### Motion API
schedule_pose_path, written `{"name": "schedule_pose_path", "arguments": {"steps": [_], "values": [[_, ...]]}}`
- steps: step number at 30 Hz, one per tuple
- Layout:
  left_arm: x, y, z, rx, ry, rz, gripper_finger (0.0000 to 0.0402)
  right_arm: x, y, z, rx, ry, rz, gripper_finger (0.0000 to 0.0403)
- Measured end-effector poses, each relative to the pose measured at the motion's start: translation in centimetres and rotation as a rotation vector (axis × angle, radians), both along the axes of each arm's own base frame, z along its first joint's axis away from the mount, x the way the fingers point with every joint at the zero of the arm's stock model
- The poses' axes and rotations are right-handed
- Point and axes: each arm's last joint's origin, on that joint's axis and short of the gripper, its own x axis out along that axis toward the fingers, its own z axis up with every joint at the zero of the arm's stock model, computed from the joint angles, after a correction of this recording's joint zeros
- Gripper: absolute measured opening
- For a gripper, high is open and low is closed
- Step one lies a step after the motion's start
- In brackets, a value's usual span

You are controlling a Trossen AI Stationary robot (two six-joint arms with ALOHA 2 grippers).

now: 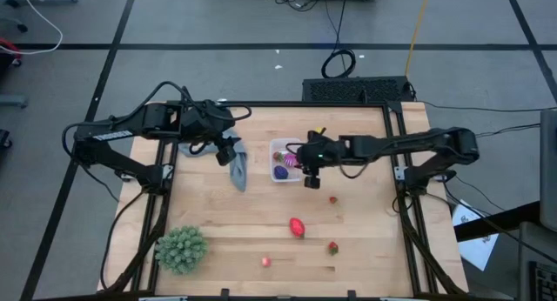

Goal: Pick and placing Produce into tupperware
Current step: Put the top pink peach into the transparent bin

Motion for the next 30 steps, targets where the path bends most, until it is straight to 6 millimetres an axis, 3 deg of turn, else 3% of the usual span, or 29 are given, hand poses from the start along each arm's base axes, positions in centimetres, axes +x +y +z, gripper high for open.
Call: {"name": "schedule_pose_path", "arguments": {"steps": [9,18,30], "values": [[0.0,0.0,0.0,-0.003,0.002,0.001,0.0230,3.7,-1.5,-2.9,0.003,0.228,-0.001,0.0122],[-0.1,0.0,0.0,-0.002,0.007,-0.001,0.0230,4.4,-1.7,-5.5,0.020,0.311,0.002,0.0122],[0.0,0.0,0.0,0.001,0.009,-0.009,0.0230,4.6,-1.7,-5.5,0.073,0.281,0.037,0.0122]]}}
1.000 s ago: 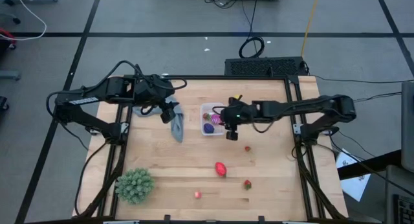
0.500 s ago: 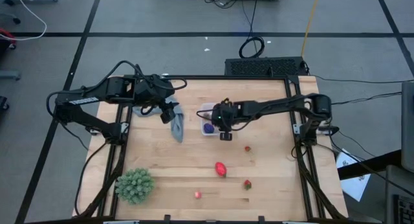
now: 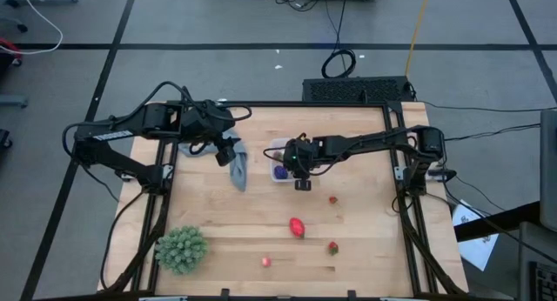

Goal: Pick and placing Produce into tupperware
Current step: Put the top pink peach into the transparent bin, then put the red dragon fruit into the transparent bin

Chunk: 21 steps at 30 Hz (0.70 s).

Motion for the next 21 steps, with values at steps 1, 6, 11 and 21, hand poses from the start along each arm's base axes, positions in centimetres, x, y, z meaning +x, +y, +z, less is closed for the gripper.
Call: {"name": "schedule_pose_path", "arguments": {"steps": [1,6,11,21], "values": [[0.00,0.00,0.00,0.000,0.000,0.000,0.0230,0.00,-0.01,0.00,0.000,0.000,0.000,0.0122],[0.00,0.00,0.00,0.000,0.000,0.000,0.0230,-0.02,-0.21,0.00,0.001,0.000,-0.005,0.0122],[0.00,0.00,0.00,0.000,0.000,0.000,0.0230,-0.07,-0.57,0.00,0.000,0.000,-0.015,0.0123],[0.00,0.00,0.00,0.000,-0.001,0.001,0.0230,0.11,-0.57,-0.75,-0.001,0.018,-0.006,0.0154]]}}
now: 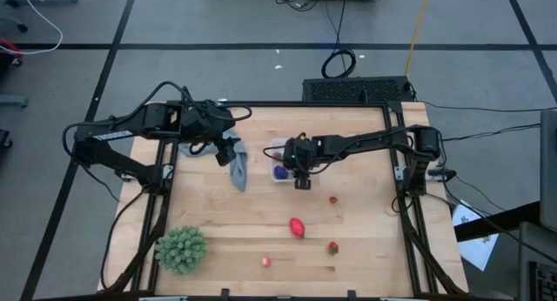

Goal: Pick and placing Produce into tupperware
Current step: Put the red dragon fruit into the transparent bin

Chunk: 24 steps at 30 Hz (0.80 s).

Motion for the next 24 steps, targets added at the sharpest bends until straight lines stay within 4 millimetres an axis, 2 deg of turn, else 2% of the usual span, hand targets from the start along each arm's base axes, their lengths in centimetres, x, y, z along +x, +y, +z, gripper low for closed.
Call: {"name": "schedule_pose_path", "arguments": {"steps": [7,24], "values": [[0.0,0.0,0.0,0.000,0.001,0.000,0.0230,0.2,0.0,-1.1,-0.003,0.029,0.015,0.0155],[-0.1,0.0,-0.1,-0.001,0.013,0.001,0.0230,0.6,-0.1,-1.0,-0.035,-0.007,0.056,0.0155]]}}
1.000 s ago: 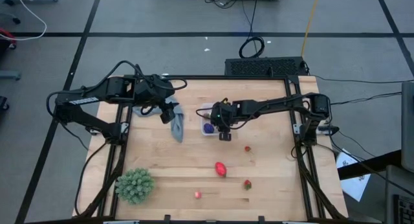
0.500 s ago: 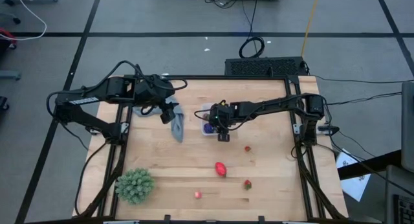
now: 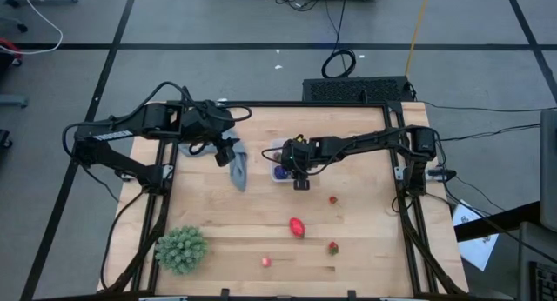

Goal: Pick and placing Produce into tupperware
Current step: Put the red dragon fruit into the transparent bin

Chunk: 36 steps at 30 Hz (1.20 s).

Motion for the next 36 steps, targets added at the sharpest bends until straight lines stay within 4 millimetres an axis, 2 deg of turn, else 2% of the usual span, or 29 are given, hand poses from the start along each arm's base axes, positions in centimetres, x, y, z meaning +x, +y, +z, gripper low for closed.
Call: {"name": "schedule_pose_path", "arguments": {"steps": [8,14,22,28,32,36], "values": [[0.0,0.0,0.0,-0.001,0.000,0.002,0.0230,0.7,0.1,2.1,-0.014,-0.019,0.024,0.0155],[0.0,0.0,0.0,-0.006,0.002,0.004,0.0230,0.7,1.5,4.7,-0.025,-0.056,0.058,0.0155],[-0.1,-0.8,-0.2,-0.013,0.021,-0.019,0.0230,-1.4,6.3,7.3,0.046,-0.029,0.079,0.0155],[0.3,-2.5,-0.5,-0.024,0.042,-0.079,0.0230,-3.2,11.3,7.4,0.106,0.067,0.100,0.0155],[1.3,-4.0,-1.3,-0.020,0.069,-0.136,0.0230,-4.1,13.9,7.3,0.131,0.102,0.104,0.0155],[3.2,-6.0,-2.9,-0.028,0.114,-0.186,0.0230,-4.8,15.5,7.2,0.151,0.128,0.090,0.0155]]}}
